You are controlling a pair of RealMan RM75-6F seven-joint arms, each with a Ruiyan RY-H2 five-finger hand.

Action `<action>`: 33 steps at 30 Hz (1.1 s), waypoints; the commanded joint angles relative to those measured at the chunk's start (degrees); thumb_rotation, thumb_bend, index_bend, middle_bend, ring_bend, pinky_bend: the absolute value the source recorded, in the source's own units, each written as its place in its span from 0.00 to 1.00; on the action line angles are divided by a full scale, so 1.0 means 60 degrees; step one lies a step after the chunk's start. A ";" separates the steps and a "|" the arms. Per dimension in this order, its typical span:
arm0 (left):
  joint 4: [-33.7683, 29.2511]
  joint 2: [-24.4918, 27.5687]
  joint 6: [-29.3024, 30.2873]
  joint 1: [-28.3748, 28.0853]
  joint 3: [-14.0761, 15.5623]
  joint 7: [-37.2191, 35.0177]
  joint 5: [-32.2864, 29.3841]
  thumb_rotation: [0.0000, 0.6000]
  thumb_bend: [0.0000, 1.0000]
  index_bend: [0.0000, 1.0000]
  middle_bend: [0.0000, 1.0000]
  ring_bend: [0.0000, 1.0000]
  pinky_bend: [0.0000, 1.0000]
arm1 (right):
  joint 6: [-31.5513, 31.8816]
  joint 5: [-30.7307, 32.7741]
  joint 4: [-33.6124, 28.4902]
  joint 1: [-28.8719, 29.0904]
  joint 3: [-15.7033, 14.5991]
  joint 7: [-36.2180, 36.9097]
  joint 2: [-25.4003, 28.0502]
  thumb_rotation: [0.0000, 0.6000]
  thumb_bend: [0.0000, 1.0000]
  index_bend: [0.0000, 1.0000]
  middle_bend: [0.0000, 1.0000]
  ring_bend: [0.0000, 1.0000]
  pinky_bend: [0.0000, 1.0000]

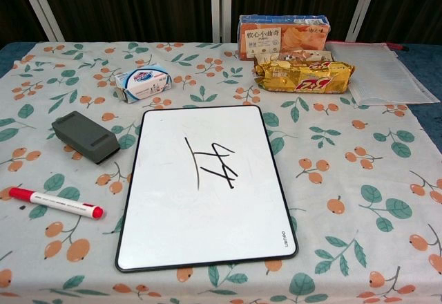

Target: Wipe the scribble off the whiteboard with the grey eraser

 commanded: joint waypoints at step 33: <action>-0.1182 0.0091 -0.3676 -0.3278 -0.0418 0.0801 0.1210 1.00 0.17 0.07 0.07 0.03 0.15 | -0.0050 0.0090 0.0083 -0.0050 0.0034 0.0209 0.0067 1.00 0.23 0.00 0.00 0.00 0.00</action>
